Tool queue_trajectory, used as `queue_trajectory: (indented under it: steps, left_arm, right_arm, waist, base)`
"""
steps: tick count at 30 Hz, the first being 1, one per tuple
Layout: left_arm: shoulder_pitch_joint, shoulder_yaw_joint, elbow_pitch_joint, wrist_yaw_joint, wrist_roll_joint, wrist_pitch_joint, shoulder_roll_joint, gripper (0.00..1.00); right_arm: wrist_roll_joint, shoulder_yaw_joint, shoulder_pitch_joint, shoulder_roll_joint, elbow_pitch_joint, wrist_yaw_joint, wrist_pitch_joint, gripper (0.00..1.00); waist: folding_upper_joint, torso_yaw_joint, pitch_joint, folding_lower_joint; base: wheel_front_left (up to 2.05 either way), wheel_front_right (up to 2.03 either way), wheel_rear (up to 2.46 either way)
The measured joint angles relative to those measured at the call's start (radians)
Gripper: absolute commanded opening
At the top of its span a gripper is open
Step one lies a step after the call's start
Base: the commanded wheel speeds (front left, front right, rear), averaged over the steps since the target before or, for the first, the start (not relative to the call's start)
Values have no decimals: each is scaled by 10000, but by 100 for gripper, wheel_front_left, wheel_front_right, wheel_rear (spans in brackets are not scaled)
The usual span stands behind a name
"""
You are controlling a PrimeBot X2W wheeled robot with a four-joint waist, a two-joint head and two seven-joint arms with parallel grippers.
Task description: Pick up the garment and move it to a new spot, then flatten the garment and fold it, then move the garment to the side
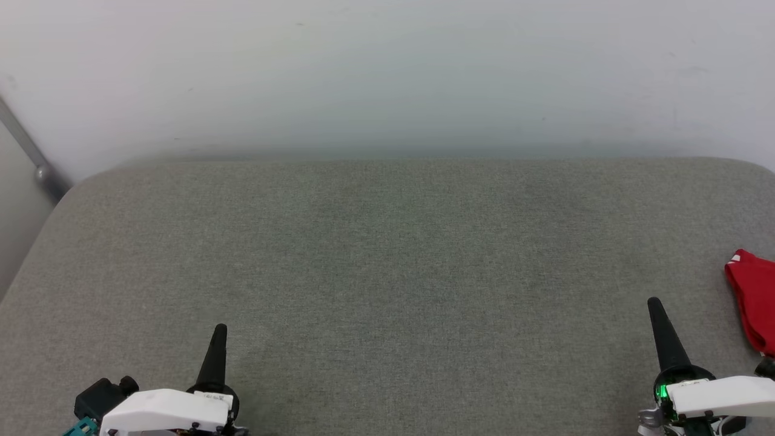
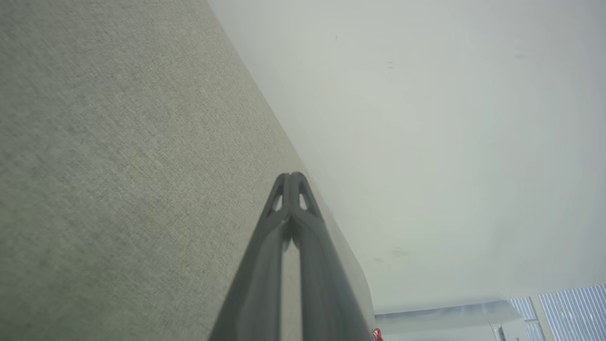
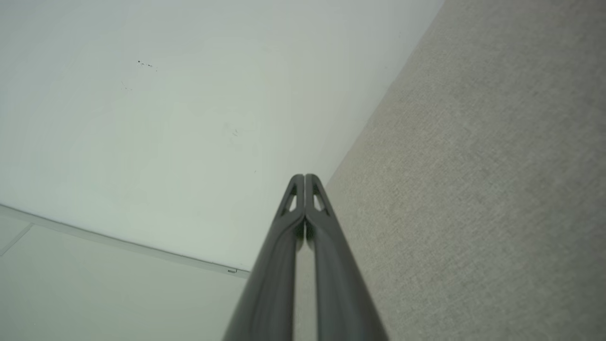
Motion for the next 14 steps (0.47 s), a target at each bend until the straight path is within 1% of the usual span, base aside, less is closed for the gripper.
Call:
queue_trajectory:
  steps: [14]
  left_arm:
    - [-367, 176, 142, -184, -1363, 345, -2, 0]
  right_arm:
    - [1271, -48, -259, 0, 217, 0, 328, 0]
  waist:
    - [0, -44, 72, 0]
  base:
    - [0, 0, 0]
